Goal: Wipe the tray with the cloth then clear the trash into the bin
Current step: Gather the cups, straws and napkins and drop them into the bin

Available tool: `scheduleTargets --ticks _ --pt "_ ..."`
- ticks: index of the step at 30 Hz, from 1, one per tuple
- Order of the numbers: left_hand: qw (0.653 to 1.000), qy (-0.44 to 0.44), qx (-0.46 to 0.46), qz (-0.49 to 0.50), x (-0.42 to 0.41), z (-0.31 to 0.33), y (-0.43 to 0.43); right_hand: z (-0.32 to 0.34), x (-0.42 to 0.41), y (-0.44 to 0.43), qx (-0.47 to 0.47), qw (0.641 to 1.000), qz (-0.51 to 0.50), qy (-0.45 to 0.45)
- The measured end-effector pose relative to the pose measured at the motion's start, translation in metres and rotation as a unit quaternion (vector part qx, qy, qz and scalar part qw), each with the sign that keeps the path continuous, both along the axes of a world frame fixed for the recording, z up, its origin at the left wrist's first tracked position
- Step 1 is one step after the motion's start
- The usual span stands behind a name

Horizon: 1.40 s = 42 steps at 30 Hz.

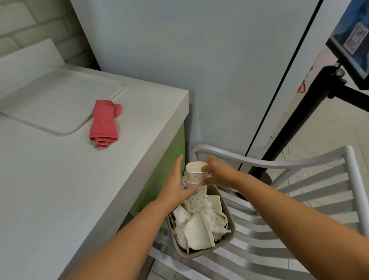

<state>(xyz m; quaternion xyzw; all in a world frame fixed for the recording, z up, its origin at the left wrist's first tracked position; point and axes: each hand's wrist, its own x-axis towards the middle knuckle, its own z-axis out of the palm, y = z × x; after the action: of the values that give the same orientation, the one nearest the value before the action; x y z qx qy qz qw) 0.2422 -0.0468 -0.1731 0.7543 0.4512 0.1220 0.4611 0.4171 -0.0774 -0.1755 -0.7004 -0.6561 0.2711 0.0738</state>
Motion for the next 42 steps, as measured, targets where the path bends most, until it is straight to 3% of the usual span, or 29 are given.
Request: scheduleTargets --ticks 9,16,19,27,34,42 --pt "0.998 0.004 0.054 0.026 -0.01 0.007 0.001 -0.066 -0.018 -0.031 -0.011 0.991 -0.052 -0.125" --pt "0.997 0.012 0.074 0.031 -0.027 0.016 -0.004 -0.091 -0.03 -0.038 -0.135 0.955 0.005 -0.263" --pt "0.996 0.02 0.075 0.031 -0.031 0.02 -0.006 -0.082 -0.028 -0.033 -0.179 0.942 0.03 -0.281" --pt "0.989 -0.002 0.147 0.027 -0.044 0.052 -0.005 -0.005 -0.045 -0.003 -0.207 0.948 0.046 -0.239" --pt "0.971 -0.061 0.221 0.06 -0.082 0.091 0.016 0.097 -0.106 0.036 -0.2 0.947 0.091 -0.233" --pt "0.955 -0.002 0.266 0.134 -0.185 0.118 0.045 0.177 -0.224 0.071 -0.166 0.951 0.143 -0.22"
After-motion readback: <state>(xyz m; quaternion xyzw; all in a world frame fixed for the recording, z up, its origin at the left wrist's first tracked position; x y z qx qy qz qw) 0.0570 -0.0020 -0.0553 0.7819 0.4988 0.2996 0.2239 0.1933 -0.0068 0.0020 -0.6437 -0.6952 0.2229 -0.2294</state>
